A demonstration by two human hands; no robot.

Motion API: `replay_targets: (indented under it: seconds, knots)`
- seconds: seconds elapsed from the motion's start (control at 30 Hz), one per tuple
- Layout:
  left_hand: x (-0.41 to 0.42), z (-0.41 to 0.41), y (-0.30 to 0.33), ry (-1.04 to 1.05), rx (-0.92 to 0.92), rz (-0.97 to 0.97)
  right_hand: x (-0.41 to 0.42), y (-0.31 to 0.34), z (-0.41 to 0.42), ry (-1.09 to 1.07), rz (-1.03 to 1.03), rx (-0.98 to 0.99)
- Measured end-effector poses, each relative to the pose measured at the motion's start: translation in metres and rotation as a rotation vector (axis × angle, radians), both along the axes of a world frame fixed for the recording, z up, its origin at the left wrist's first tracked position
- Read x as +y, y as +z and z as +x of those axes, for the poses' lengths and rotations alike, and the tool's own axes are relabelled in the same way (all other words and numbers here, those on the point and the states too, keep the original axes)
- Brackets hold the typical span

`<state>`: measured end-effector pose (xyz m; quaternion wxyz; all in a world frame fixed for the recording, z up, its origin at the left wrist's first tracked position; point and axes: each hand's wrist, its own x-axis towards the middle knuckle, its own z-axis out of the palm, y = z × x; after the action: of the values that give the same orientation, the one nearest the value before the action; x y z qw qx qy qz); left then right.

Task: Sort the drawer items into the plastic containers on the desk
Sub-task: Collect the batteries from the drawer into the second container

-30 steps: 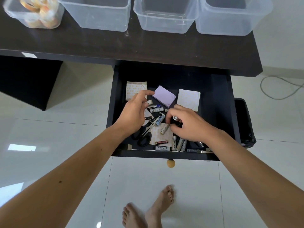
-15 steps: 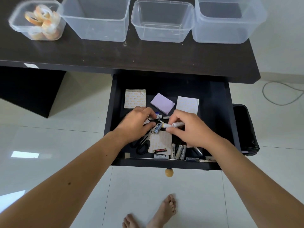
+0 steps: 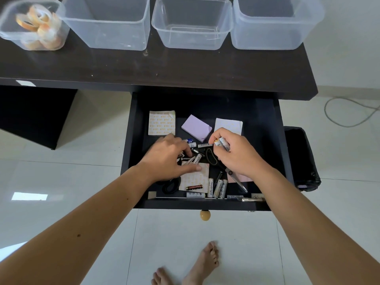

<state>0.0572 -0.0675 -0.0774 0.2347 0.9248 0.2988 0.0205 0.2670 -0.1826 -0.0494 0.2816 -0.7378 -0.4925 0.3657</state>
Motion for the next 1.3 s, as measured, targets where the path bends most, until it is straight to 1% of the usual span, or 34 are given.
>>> replay_targets:
  seconds: [0.1,0.23,0.37,0.57,0.7,0.77,0.87,0.93,1.0,1.17,1.3]
  knots:
    - [-0.001,0.002,-0.002,-0.038,0.016,0.055,0.001,-0.004,-0.001,0.006,-0.017,-0.027]
    - [-0.006,0.004,-0.003,-0.067,-0.077,0.076,0.003,-0.007,-0.001,0.015,-0.027,-0.05]
    - [-0.004,0.002,-0.003,0.017,-0.115,0.015,0.004,-0.006,-0.001,0.021,0.016,-0.07]
    - [-0.002,0.002,-0.004,0.105,-0.12,-0.099,0.01,-0.008,-0.004,0.015,0.038,-0.13]
    - [0.0,0.003,0.0,0.252,-0.237,-0.243,0.017,-0.009,-0.005,0.09,0.006,-0.17]
    - [0.0,0.003,0.003,0.285,-0.275,-0.266,0.022,-0.008,-0.006,0.132,0.0,-0.213]
    - [0.002,0.001,0.002,0.223,-0.208,-0.237,0.029,-0.012,-0.01,0.136,0.007,-0.233]
    - [0.002,0.0,0.001,0.159,-0.139,-0.22,0.031,-0.016,-0.01,0.108,0.0,-0.236]
    - [0.002,0.0,0.0,0.118,-0.108,-0.197,0.029,-0.019,-0.008,0.084,-0.017,-0.236]
    - [0.002,0.0,-0.004,0.094,-0.079,-0.124,0.025,-0.018,-0.01,0.17,-0.038,-0.256]
    - [-0.001,0.004,-0.005,0.1,-0.049,-0.082,0.025,-0.02,-0.012,0.185,-0.048,-0.248]
